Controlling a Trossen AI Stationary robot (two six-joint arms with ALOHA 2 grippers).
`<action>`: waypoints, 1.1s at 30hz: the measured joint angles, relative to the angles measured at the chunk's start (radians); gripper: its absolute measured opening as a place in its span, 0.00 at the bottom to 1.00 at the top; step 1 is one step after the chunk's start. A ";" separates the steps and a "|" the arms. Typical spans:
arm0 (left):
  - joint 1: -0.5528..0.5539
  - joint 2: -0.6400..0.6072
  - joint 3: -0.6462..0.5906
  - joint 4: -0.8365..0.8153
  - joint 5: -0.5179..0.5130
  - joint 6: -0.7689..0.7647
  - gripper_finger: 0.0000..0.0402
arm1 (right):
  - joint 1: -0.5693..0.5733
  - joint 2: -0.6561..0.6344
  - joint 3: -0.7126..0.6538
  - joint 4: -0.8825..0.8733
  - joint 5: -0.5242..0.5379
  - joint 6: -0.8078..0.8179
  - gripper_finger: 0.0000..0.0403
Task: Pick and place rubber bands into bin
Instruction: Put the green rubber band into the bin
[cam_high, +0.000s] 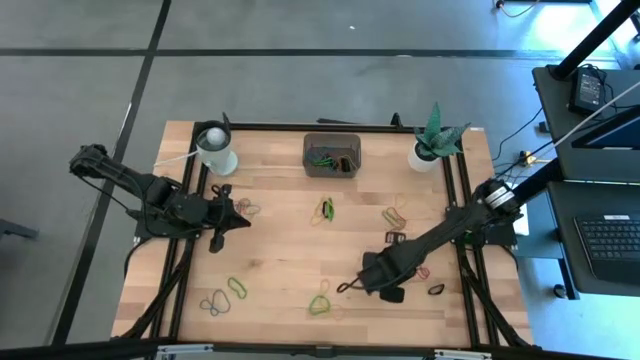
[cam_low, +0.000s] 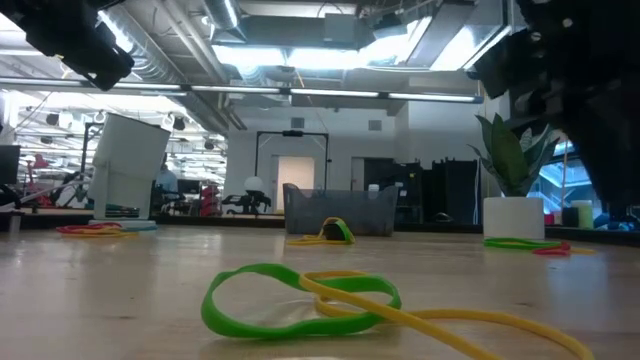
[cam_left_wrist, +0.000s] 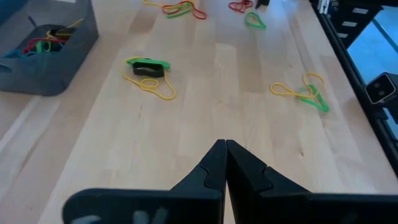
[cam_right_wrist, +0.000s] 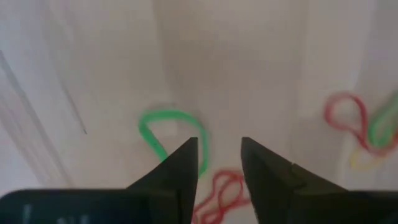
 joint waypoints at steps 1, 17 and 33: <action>0.000 0.000 0.000 0.000 0.000 -0.001 0.01 | 0.002 0.009 0.000 0.018 0.000 -0.022 0.32; 0.000 0.000 0.000 0.017 -0.028 -0.052 0.01 | 0.024 0.029 -0.188 0.223 -0.096 -0.127 0.27; 0.001 0.000 0.001 0.068 -0.141 -0.045 0.01 | 0.025 0.022 -0.205 0.248 -0.103 -0.193 0.02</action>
